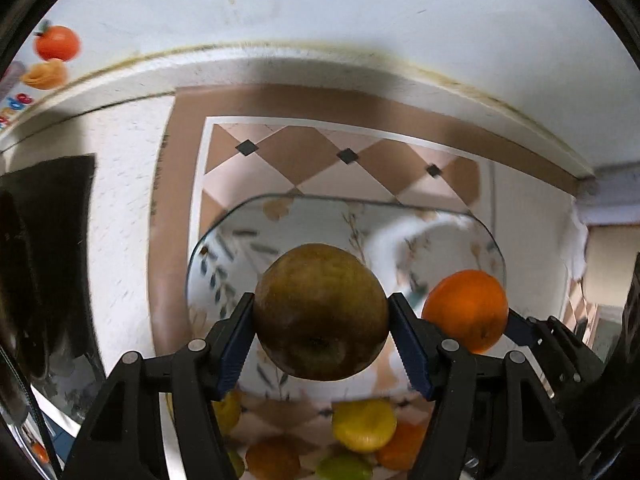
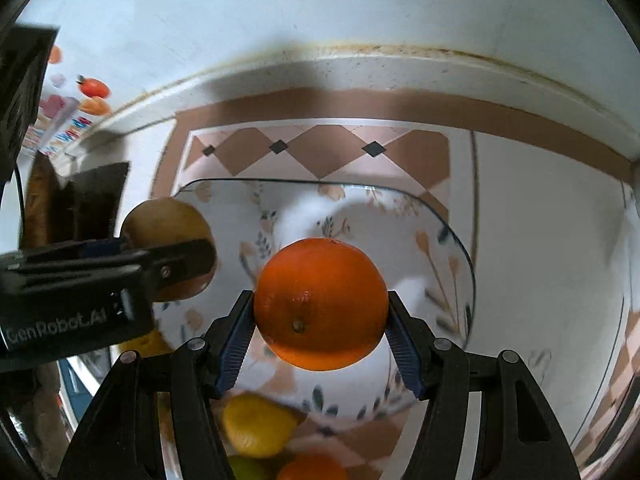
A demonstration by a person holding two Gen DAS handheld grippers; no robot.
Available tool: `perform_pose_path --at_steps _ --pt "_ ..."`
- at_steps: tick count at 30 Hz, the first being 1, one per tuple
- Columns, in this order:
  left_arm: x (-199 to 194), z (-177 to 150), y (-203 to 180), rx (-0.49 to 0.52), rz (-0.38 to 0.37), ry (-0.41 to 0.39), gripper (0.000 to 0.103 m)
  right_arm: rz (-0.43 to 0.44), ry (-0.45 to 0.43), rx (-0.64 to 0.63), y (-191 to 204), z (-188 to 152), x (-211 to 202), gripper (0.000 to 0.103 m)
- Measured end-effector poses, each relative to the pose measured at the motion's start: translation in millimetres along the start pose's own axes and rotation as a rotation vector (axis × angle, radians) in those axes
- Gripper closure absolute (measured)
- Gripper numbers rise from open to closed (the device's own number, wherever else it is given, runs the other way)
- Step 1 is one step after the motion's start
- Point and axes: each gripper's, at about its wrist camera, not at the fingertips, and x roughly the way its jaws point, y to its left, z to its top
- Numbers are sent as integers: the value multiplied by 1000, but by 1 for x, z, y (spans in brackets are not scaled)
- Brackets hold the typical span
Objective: Organize fruits
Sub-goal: 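Carry both fruits over the white plate and open both tools to release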
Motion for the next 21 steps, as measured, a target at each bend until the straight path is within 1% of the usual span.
perform_pose_path --at_steps 5,9,11,12,13,14,16,17,18,21 --pt "22 19 4 -20 0 59 40 -13 45 -11 -7 13 16 37" --pt "34 24 5 -27 15 82 39 -11 76 -17 -6 20 22 37" --pt "35 26 5 -39 10 88 39 -10 87 -12 -5 25 25 36" --pt "35 26 5 -38 8 84 39 2 87 -5 -6 25 23 27" --pt "35 27 5 -37 11 78 39 4 82 1 -6 25 20 13" --pt "34 30 5 -37 18 75 39 3 76 2 -5 25 16 10" --pt "29 32 5 -35 17 57 26 -6 71 8 -5 25 8 9" --pt "25 33 6 -27 20 48 15 -19 72 15 -5 23 5 9" --pt "20 34 9 -23 24 35 13 -30 72 20 -7 21 1 9" --pt "5 28 12 -12 45 -4 13 -81 60 35 -13 10 -14 9"
